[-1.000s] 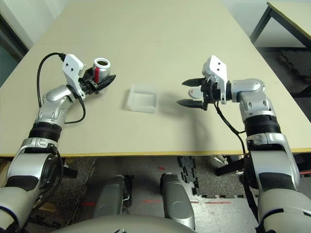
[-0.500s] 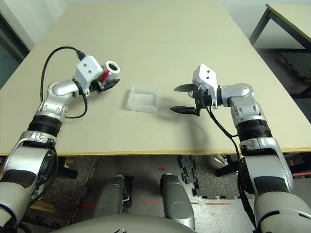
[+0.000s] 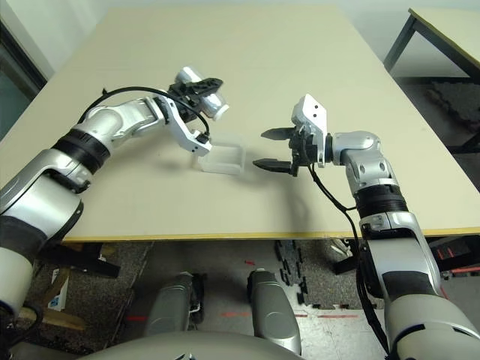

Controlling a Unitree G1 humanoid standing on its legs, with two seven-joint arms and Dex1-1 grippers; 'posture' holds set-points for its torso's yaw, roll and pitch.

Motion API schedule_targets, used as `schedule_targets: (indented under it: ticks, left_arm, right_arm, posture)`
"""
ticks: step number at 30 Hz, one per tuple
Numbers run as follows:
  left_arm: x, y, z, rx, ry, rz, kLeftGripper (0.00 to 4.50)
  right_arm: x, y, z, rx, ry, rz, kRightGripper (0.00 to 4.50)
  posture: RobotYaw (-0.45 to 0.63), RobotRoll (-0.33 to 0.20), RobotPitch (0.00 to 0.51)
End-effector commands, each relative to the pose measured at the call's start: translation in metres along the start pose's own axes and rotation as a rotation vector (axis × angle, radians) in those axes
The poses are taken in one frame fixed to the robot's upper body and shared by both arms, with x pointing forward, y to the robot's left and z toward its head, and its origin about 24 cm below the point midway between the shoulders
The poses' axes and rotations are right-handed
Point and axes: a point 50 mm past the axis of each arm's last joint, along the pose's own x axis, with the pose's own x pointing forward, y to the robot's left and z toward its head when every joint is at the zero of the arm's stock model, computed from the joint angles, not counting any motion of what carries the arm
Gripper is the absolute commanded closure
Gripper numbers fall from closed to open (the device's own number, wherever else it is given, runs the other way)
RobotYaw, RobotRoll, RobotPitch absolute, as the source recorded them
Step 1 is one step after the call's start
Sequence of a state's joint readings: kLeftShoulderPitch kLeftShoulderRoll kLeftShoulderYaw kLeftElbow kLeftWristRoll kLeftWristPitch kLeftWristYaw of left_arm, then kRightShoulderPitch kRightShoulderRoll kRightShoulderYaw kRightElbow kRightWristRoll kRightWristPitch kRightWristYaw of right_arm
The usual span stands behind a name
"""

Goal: Pour the medicine from the bottle into the box.

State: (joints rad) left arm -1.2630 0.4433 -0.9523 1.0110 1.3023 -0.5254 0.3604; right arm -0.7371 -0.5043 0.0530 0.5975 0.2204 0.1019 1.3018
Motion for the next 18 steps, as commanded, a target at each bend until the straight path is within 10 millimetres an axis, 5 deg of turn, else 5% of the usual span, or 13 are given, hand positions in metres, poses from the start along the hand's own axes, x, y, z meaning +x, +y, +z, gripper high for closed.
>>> schedule_targets:
  ticks: [1,10,18]
  left_arm:
    - [-0.001,0.001,-0.009,0.051,-0.005,-0.019,1.70]
    - [-0.002,0.000,-0.017,0.009,0.036,-0.050,1.70]
    - [-0.019,-0.015,-0.037,-0.830,0.323,-0.030,1.70]
  right_arm:
    - [-0.001,-0.002,0.003,0.014,-0.028,-0.020,0.00]
    - [0.000,-0.001,-0.002,0.020,-0.016,-0.015,0.00]
    - [-0.001,-0.002,-0.006,-0.004,0.024,-0.006,0.00]
  posture:
    - [-0.10,0.000,0.056]
    - [-0.09,0.000,0.059]
    - [-0.09,0.000,0.072]
